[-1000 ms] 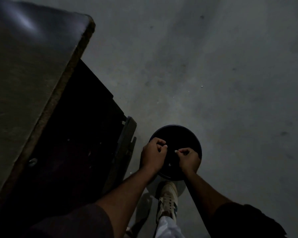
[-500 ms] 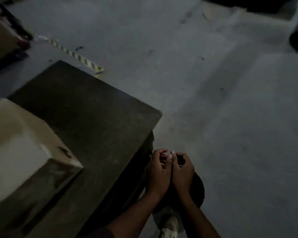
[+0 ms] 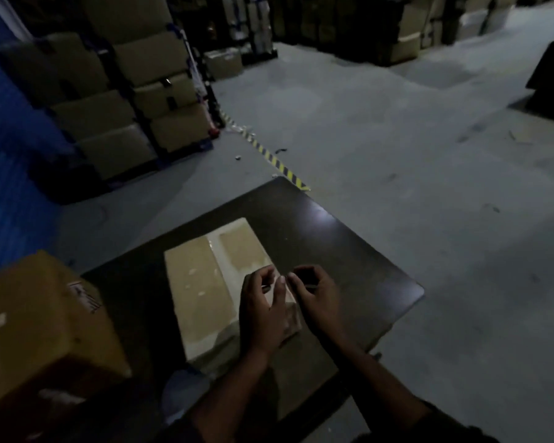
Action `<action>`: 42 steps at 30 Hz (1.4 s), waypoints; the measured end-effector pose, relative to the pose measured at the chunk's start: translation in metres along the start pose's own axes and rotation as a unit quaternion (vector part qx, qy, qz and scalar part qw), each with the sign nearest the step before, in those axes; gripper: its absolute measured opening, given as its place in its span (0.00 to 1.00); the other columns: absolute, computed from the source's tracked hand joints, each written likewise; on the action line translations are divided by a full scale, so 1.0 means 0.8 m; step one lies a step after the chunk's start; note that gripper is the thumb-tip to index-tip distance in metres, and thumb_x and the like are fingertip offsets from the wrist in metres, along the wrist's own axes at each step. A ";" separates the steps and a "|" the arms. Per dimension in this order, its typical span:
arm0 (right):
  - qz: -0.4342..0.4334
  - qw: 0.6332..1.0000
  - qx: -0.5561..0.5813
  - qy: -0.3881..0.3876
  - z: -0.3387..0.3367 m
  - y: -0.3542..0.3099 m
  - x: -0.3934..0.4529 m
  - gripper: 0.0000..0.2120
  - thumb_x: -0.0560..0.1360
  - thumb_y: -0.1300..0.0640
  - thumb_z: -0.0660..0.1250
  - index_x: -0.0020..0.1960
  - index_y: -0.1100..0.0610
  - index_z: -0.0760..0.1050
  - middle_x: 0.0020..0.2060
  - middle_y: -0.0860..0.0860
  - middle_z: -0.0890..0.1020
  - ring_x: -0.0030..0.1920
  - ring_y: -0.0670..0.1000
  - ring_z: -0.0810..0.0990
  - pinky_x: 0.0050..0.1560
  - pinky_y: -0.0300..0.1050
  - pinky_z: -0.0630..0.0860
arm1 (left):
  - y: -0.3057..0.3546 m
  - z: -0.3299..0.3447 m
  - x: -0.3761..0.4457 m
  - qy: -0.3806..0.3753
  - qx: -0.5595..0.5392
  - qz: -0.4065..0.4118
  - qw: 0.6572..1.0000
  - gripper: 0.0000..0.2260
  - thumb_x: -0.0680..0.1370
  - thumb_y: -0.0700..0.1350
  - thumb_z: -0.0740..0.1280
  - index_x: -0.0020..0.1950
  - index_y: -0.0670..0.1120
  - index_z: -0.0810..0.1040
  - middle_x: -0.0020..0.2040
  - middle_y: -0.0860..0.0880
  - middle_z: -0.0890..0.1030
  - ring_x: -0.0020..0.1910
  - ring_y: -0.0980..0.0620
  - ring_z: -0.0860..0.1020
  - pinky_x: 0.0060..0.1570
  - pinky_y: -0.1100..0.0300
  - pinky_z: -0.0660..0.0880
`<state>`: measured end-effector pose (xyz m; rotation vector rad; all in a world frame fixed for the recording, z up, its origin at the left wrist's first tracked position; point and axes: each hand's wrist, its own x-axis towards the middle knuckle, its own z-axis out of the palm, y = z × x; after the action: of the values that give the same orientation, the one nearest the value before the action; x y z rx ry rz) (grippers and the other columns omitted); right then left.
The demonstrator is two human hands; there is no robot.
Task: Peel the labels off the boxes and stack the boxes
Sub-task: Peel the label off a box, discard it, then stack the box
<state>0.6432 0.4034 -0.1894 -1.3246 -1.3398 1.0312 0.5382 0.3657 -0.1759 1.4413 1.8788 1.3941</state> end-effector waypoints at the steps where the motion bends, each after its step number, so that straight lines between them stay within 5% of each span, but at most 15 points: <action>1: 0.002 1.000 -0.023 -0.011 0.011 -0.003 0.006 0.06 0.74 0.48 0.70 0.50 0.46 0.77 0.46 0.44 0.81 0.47 0.43 0.81 0.48 0.44 0.80 | -0.008 -0.015 0.008 0.012 0.010 -0.002 1.000 0.12 0.79 0.52 0.64 0.61 0.53 0.75 0.55 0.57 0.76 0.53 0.62 0.76 0.53 0.62 0.75; 5: -0.002 0.984 -0.172 -0.048 0.051 -0.003 0.027 0.20 0.72 0.44 0.70 0.61 0.48 0.74 0.55 0.43 0.74 0.58 0.45 0.72 0.54 0.41 0.70 | -0.061 -0.079 0.037 0.076 0.033 -0.044 0.996 0.12 0.77 0.46 0.68 0.61 0.53 0.75 0.56 0.54 0.77 0.54 0.58 0.76 0.54 0.57 0.75; 10: 0.016 0.959 -0.273 -0.069 0.086 0.031 0.042 0.23 0.72 0.46 0.70 0.65 0.50 0.73 0.66 0.51 0.74 0.67 0.52 0.70 0.66 0.49 0.70 | -0.140 -0.118 0.051 0.077 0.073 -0.137 0.985 0.29 0.71 0.38 0.74 0.70 0.44 0.69 0.70 0.42 0.65 0.65 0.41 0.71 0.63 0.44 0.72; 15: 0.049 0.952 -0.293 -0.078 0.104 0.048 0.041 0.24 0.71 0.48 0.71 0.65 0.47 0.71 0.62 0.51 0.76 0.57 0.53 0.77 0.58 0.50 0.76 | -0.167 -0.117 0.062 0.103 0.070 -0.182 0.975 0.38 0.67 0.36 0.78 0.73 0.38 0.65 0.71 0.39 0.62 0.66 0.37 0.68 0.65 0.41 0.69; 22: 0.017 0.953 -0.299 -0.038 0.106 0.065 0.070 0.21 0.73 0.46 0.69 0.65 0.45 0.72 0.63 0.48 0.76 0.60 0.50 0.76 0.58 0.49 0.76 | -0.160 -0.091 0.091 0.123 0.002 -0.224 0.967 0.36 0.69 0.34 0.75 0.74 0.38 0.64 0.73 0.38 0.63 0.71 0.39 0.65 0.68 0.46 0.63; 27: 0.003 0.961 -0.276 -0.027 0.086 0.066 0.150 0.23 0.72 0.47 0.70 0.64 0.51 0.74 0.61 0.51 0.79 0.59 0.52 0.78 0.58 0.52 0.77 | -0.150 -0.050 0.158 0.112 -0.014 -0.169 0.979 0.31 0.70 0.31 0.73 0.72 0.38 0.67 0.73 0.39 0.64 0.73 0.40 0.63 0.71 0.50 0.61; 34: -0.043 0.948 -0.313 -0.041 0.050 0.055 0.322 0.23 0.71 0.52 0.72 0.64 0.55 0.75 0.60 0.55 0.80 0.57 0.56 0.79 0.56 0.49 0.76 | -0.129 0.030 0.291 -0.059 0.024 -0.151 0.987 0.33 0.72 0.39 0.74 0.74 0.41 0.65 0.78 0.43 0.55 0.77 0.46 0.55 0.70 0.62 0.55; 38: -0.027 0.943 -0.326 -0.062 0.043 0.086 0.366 0.22 0.72 0.53 0.71 0.64 0.58 0.75 0.63 0.58 0.78 0.62 0.57 0.76 0.61 0.50 0.73 | -0.133 0.061 0.301 -0.082 0.041 -0.149 0.985 0.44 0.66 0.49 0.80 0.76 0.45 0.61 0.79 0.44 0.52 0.78 0.49 0.53 0.70 0.65 0.52; 42: -0.214 0.893 -0.395 -0.023 0.038 0.105 0.336 0.20 0.71 0.57 0.68 0.63 0.58 0.77 0.65 0.57 0.76 0.67 0.59 0.73 0.66 0.56 0.68 | -0.143 0.062 0.267 -0.122 0.047 -0.085 0.988 0.63 0.53 0.69 0.78 0.79 0.52 0.49 0.78 0.56 0.43 0.75 0.64 0.45 0.71 0.64 0.50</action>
<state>0.6410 0.6775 -0.2598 -1.4567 -2.0902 0.1885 0.4355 0.5806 -0.2433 1.3869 1.8800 1.0137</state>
